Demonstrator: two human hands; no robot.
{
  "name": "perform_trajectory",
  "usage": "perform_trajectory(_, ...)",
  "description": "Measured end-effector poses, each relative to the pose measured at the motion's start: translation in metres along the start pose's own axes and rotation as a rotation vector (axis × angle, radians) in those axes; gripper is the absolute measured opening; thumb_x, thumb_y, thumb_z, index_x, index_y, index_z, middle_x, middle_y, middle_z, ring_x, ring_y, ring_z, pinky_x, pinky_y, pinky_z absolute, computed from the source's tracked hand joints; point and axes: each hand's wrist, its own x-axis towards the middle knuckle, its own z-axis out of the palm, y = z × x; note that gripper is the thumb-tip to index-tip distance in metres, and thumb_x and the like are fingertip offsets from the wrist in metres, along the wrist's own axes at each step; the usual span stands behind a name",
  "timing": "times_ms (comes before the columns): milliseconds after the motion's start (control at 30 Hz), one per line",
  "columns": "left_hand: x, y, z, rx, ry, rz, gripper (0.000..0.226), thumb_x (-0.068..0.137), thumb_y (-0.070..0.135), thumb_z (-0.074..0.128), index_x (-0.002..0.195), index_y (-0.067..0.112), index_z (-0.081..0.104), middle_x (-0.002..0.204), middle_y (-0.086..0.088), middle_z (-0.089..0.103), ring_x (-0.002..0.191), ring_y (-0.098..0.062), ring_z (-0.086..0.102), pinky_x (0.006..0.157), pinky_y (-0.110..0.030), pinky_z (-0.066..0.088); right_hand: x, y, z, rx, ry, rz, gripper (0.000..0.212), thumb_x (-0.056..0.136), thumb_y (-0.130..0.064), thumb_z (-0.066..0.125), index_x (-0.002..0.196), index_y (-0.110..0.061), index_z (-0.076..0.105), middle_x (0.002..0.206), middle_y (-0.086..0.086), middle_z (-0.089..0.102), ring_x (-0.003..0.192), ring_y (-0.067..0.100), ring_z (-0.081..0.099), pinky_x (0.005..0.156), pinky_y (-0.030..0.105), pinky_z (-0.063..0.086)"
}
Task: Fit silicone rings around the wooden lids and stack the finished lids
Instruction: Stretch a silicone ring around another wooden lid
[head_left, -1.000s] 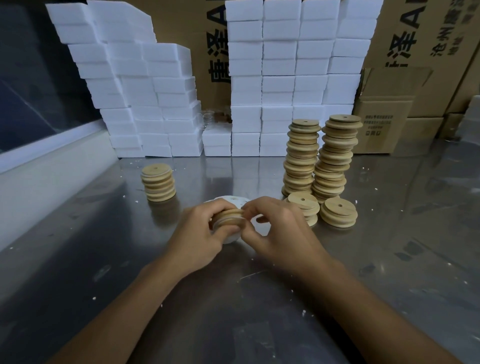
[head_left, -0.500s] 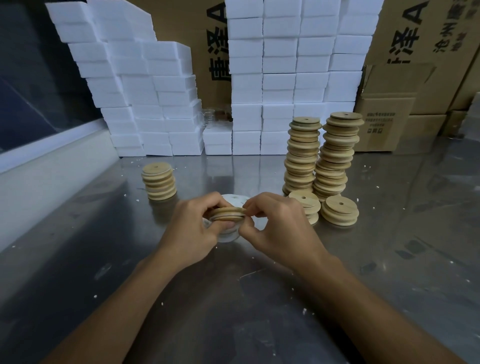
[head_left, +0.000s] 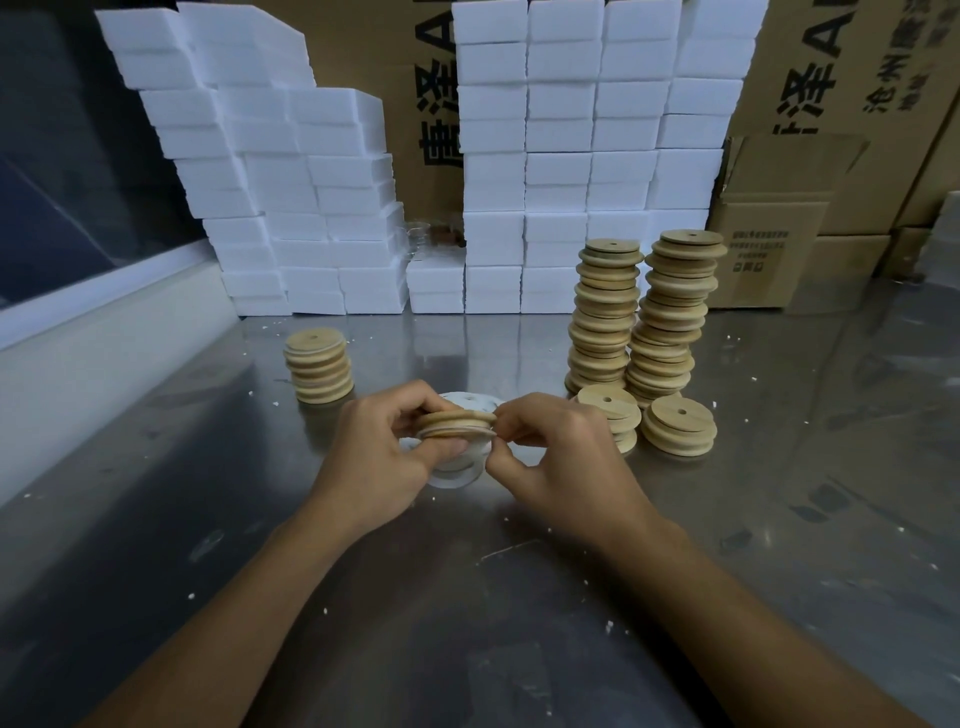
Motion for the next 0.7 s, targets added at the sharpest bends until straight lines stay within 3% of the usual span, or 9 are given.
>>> perform_trajectory(233, 0.0009, 0.0046, -0.0015, -0.15, -0.038, -0.063, 0.039, 0.068, 0.001, 0.083, 0.078, 0.036, 0.069, 0.084, 0.008, 0.074, 0.079, -0.012, 0.072, 0.073, -0.022, 0.057, -0.0008, -0.003, -0.0012, 0.093, 0.082, 0.033, 0.004, 0.076, -0.008, 0.073, 0.08, -0.007, 0.072, 0.081, 0.0, 0.073, 0.076, 0.013, 0.069, 0.071, 0.035, 0.058)
perform_trajectory(467, 0.0018, 0.0042, -0.0018, -0.276, -0.067, -0.118, 0.032, 0.065, -0.013, 0.08, 0.076, 0.014, 0.065, 0.081, 0.003, 0.075, 0.076, -0.009, 0.072, 0.07, -0.018, 0.055, 0.001, -0.0026, -0.0048, 0.092, 0.066, 0.015, 0.005, 0.075, -0.005, 0.073, 0.072, -0.005, 0.069, 0.08, 0.002, 0.072, 0.077, 0.014, 0.069, 0.072, 0.032, 0.058)
perform_trajectory(600, 0.0012, 0.0021, -0.0013, -0.314, -0.061, -0.135, 0.031, 0.063, -0.014, 0.08, 0.075, 0.009, 0.064, 0.077, 0.003, 0.075, 0.074, -0.01, 0.071, 0.069, -0.019, 0.056, 0.0003, 0.0006, -0.0048, 0.076, 0.025, -0.019, 0.003, 0.079, -0.009, 0.071, 0.08, -0.006, 0.07, 0.081, 0.004, 0.071, 0.077, 0.017, 0.068, 0.07, 0.037, 0.058)
perform_trajectory(700, 0.0011, -0.0003, -0.0019, -0.368, -0.042, -0.147, 0.027, 0.062, -0.013, 0.079, 0.076, 0.003, 0.064, 0.077, -0.002, 0.075, 0.075, -0.015, 0.072, 0.07, -0.022, 0.057, -0.0016, 0.0009, -0.0045, 0.133, 0.021, 0.009, 0.012, 0.082, -0.02, 0.07, 0.087, -0.01, 0.072, 0.081, -0.002, 0.071, 0.078, 0.011, 0.068, 0.072, 0.03, 0.059)
